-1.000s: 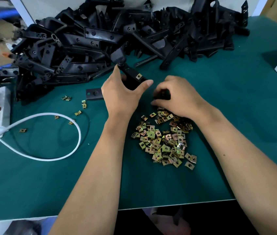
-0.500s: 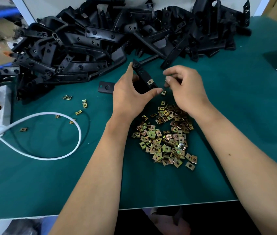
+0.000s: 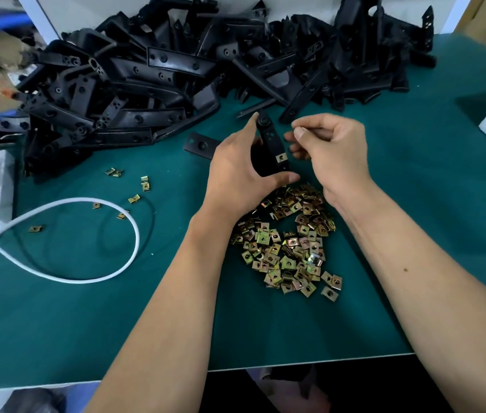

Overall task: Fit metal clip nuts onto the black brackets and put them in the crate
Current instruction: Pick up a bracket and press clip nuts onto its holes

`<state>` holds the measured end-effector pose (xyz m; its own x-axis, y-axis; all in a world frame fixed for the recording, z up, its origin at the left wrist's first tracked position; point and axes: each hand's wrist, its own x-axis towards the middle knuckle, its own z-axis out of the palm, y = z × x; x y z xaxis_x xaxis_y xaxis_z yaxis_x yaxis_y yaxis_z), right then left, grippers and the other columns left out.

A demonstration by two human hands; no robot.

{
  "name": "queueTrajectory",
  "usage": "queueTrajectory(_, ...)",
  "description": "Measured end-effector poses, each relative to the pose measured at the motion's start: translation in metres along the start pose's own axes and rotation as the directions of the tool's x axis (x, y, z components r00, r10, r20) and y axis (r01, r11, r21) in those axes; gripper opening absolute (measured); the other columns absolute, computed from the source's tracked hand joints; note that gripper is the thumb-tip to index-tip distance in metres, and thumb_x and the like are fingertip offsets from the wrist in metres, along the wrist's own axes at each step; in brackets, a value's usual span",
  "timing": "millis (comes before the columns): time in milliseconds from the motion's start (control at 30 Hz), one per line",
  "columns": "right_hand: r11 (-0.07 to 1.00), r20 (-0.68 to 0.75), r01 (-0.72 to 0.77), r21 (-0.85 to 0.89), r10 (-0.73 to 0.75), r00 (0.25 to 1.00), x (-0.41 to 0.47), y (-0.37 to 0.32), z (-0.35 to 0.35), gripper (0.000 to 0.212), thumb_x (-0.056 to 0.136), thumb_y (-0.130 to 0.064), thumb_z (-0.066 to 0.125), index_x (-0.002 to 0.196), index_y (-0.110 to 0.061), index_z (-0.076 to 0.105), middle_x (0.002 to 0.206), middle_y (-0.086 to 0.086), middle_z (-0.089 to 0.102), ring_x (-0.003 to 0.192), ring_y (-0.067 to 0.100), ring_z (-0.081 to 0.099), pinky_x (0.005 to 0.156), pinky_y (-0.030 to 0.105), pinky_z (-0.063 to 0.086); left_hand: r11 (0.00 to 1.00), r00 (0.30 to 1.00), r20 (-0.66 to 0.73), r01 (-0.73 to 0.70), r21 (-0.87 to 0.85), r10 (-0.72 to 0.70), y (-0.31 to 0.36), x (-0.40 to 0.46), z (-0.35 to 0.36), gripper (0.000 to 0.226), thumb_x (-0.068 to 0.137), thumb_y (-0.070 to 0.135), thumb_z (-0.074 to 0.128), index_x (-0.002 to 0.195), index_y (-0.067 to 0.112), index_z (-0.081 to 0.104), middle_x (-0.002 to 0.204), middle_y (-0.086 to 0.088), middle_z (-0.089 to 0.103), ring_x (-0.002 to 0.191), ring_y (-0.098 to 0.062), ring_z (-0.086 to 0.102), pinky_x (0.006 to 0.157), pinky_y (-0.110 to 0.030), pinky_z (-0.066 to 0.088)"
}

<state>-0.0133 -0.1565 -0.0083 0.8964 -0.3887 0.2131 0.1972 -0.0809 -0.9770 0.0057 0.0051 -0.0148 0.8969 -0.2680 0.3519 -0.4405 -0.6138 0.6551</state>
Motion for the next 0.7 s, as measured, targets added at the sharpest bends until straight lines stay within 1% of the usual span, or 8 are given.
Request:
queueTrajectory(67,0.998,0.013,-0.02,0.056,0.019,1.0,0.0003,0.0012,0.0005,0.013,0.093,-0.001,0.067,0.096,-0.012,0.073,0.088,0.003,0.08,0.083,0.016,0.078,0.071,0.024,0.059,1.0,1.0,0.007,-0.003,0.015,0.003,0.0016,-0.001,0.0007,0.117,0.065,0.059,0.089,0.159,0.017,0.033,0.135,0.004,0.063,0.131,-0.014,0.054,0.111,-0.038,0.043)
queueTrajectory(100,0.996,0.012,-0.034,0.087,0.033,0.999,0.0008,0.0017,0.0009,0.013,0.092,-0.001,0.068,0.096,-0.012,0.074,0.09,0.003,0.08,0.088,0.018,0.078,0.075,0.027,0.061,1.0,1.0,0.011,-0.006,0.018,0.006,0.0022,-0.0013,0.0009,0.118,0.065,0.059,0.089,0.16,0.018,0.032,0.136,0.004,0.063,0.131,-0.015,0.053,0.112,-0.038,0.043)
queueTrajectory(167,0.992,0.002,-0.053,0.113,0.053,0.999,0.0018,0.002,0.0012,0.015,0.09,-0.002,0.072,0.091,-0.016,0.078,0.092,0.004,0.08,0.095,0.021,0.077,0.083,0.035,0.063,1.0,1.0,0.018,-0.017,0.016,0.016,0.003,-0.0014,0.0014,0.116,0.065,0.059,0.09,0.159,0.018,0.034,0.136,0.004,0.063,0.131,-0.015,0.053,0.112,-0.038,0.042)
queueTrajectory(233,0.992,-0.012,-0.068,0.11,0.069,0.998,0.0028,0.0019,0.0006,0.017,0.087,-0.006,0.077,0.087,-0.022,0.082,0.093,0.005,0.08,0.099,0.027,0.075,0.088,0.038,0.062,1.0,0.999,0.019,-0.026,0.018,0.026,0.0033,-0.0013,0.0016,0.115,0.065,0.058,0.09,0.158,0.018,0.036,0.135,0.004,0.063,0.13,-0.014,0.054,0.111,-0.037,0.042)
queueTrajectory(367,0.984,-0.006,-0.098,0.146,0.1,0.995,0.0023,0.0009,0.0005,0.014,0.087,-0.008,0.078,0.088,-0.021,0.083,0.091,0.004,0.08,0.095,0.02,0.077,0.086,0.033,0.061,0.999,0.999,0.015,-0.032,0.018,0.032,0.0043,-0.0016,0.0027,0.116,0.064,0.058,0.09,0.158,0.017,0.035,0.135,0.003,0.063,0.131,-0.015,0.053,0.112,-0.037,0.041)
queueTrajectory(433,0.989,-0.016,-0.088,0.12,0.091,0.996,0.0019,0.0007,0.0018,0.013,0.087,-0.009,0.079,0.089,-0.021,0.083,0.092,0.002,0.08,0.094,0.018,0.077,0.088,0.034,0.062,0.999,0.999,0.012,-0.039,0.027,0.038,0.0049,-0.0021,0.0038,0.117,0.064,0.058,0.09,0.158,0.016,0.035,0.135,0.002,0.063,0.13,-0.016,0.053,0.112,-0.037,0.041)
queueTrajectory(533,0.994,-0.029,-0.076,0.082,0.078,0.996,0.0011,0.0004,0.0029,0.012,0.085,-0.01,0.08,0.089,-0.021,0.082,0.089,0.0,0.08,0.091,0.016,0.077,0.087,0.033,0.062,0.999,0.999,0.013,-0.04,0.036,0.04,0.0046,-0.0025,0.0047,0.117,0.064,0.06,0.089,0.159,0.017,0.035,0.134,0.002,0.063,0.129,-0.016,0.053,0.111,-0.037,0.041)
queueTrajectory(700,0.991,-0.026,-0.089,0.095,0.092,0.995,0.0015,0.0002,0.0007,0.01,0.083,-0.008,0.082,0.088,-0.016,0.082,0.086,0.005,0.08,0.089,0.022,0.077,0.088,0.041,0.063,0.999,0.999,0.016,-0.043,0.026,0.042,0.0048,-0.0031,0.0039,0.118,0.064,0.059,0.089,0.159,0.016,0.034,0.135,0.0,0.062,0.13,-0.017,0.053,0.112,-0.038,0.041)
